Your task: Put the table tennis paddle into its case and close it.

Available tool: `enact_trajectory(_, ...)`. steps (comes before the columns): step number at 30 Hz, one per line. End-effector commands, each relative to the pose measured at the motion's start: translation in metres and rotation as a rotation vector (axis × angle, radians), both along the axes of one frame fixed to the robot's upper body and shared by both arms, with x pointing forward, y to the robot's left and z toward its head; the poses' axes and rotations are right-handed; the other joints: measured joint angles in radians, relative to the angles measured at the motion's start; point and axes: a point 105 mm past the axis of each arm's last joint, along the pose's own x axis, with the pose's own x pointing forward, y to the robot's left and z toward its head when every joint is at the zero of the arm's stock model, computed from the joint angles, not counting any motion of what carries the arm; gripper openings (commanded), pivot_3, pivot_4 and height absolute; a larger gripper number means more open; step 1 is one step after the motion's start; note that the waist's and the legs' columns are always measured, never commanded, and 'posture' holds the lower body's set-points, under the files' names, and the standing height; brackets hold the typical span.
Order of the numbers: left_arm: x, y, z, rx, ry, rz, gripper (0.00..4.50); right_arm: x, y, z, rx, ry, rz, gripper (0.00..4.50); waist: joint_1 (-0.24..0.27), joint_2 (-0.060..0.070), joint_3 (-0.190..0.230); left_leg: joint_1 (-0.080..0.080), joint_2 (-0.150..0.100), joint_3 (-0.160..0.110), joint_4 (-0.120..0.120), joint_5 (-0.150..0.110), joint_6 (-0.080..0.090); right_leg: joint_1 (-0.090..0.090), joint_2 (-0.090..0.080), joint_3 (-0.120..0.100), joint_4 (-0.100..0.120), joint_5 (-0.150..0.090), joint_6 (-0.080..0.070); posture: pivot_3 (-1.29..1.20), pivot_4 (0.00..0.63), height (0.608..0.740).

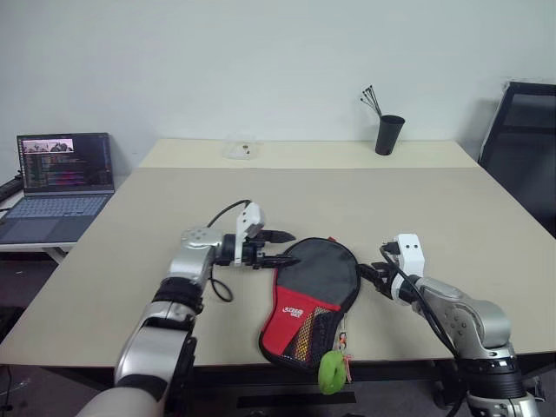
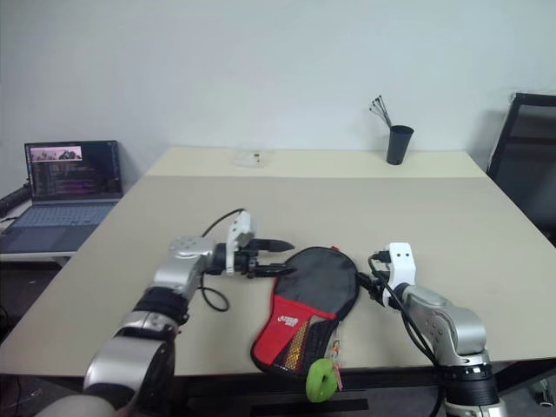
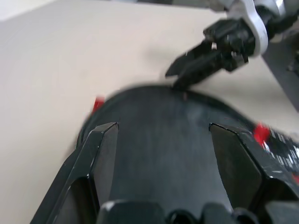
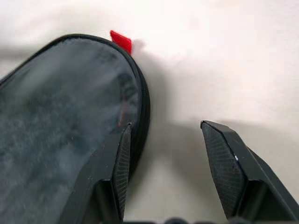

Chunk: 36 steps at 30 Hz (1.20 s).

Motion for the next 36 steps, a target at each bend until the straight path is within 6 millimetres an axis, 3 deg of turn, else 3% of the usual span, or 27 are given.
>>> enact_trajectory(1, -0.006, 0.012, 0.017, -0.028, -0.048, 0.032, 3.37, 0.006, 0.003, 0.017, 0.054, -0.066, -0.009, 2.53, 0.002, 0.000, 0.000, 0.000, 0.000, 0.000, 0.000, 0.000, 0.000, 0.000, 0.000, 0.000, 0.000, 0.000, -0.001, 0.00, 0.150, 0.740)
enact_trajectory(5, -0.016, 0.019, 0.015, -0.027, -0.039, 0.059, 3.37, 0.006, 0.008, 0.020, 0.071, -0.073, 0.001, 2.53, 0.005, 0.000, 0.000, 0.000, 0.000, 0.000, 0.000, 0.000, 0.000, 0.000, -0.001, 0.000, 0.000, 0.001, -0.002, 0.00, 0.150, 0.740)
enact_trajectory(11, -0.026, 0.016, 0.015, -0.025, -0.037, 0.056, 3.37, 0.007, 0.004, 0.001, 0.020, -0.018, -0.035, 2.53, 0.004, 0.000, 0.000, 0.000, 0.000, 0.000, 0.000, 0.000, 0.000, 0.000, -0.002, 0.000, 0.000, 0.000, -0.003, 0.00, 0.150, 0.740)
enact_trajectory(16, -0.032, 0.013, 0.016, -0.011, -0.043, 0.031, 3.37, 0.006, 0.009, -0.002, 0.026, 0.000, -0.015, 2.53, 0.003, 0.000, 0.000, 0.000, 0.000, 0.000, 0.000, 0.000, 0.000, 0.000, -0.002, 0.000, 0.000, -0.001, -0.006, 0.00, 0.150, 0.740)
enact_trajectory(19, -0.034, 0.014, 0.016, -0.001, -0.049, 0.026, 3.37, 0.005, 0.016, -0.002, 0.038, 0.012, 0.019, 1.89, 0.003, 0.000, 0.000, 0.001, 0.000, 0.000, 0.000, 0.000, 0.000, 0.000, -0.002, 0.000, 0.000, -0.001, -0.006, 0.00, 0.150, 0.740)
enact_trajectory(23, -0.035, 0.015, 0.015, 0.005, -0.054, 0.026, 3.37, 0.008, 0.022, 0.003, 0.044, 0.014, 0.052, 0.50, 0.003, 0.000, 0.000, 0.001, 0.000, 0.000, 0.000, 0.000, 0.000, 0.000, -0.002, 0.000, 0.000, -0.002, -0.006, 0.00, 0.150, 0.740)
enact_trajectory(25, -0.036, 0.015, 0.015, 0.006, -0.056, 0.026, 3.37, 0.013, 0.025, 0.008, 0.041, 0.003, 0.072, 0.03, 0.002, 0.001, 0.000, 0.001, 0.001, 0.000, 0.000, 0.000, 0.000, 0.000, -0.002, 0.000, 0.000, -0.002, -0.006, 0.00, 0.150, 0.740)
enact_trajectory(36, -0.040, 0.015, 0.011, 0.010, -0.062, 0.036, 3.37, 0.054, 0.034, 0.042, -0.023, -0.082, 0.159, 0.03, -0.004, 0.001, 0.001, 0.001, 0.001, 0.002, -0.001, 0.000, 0.000, -0.002, -0.001, 0.001, 0.001, 0.000, -0.005, 0.00, 0.150, 0.740)
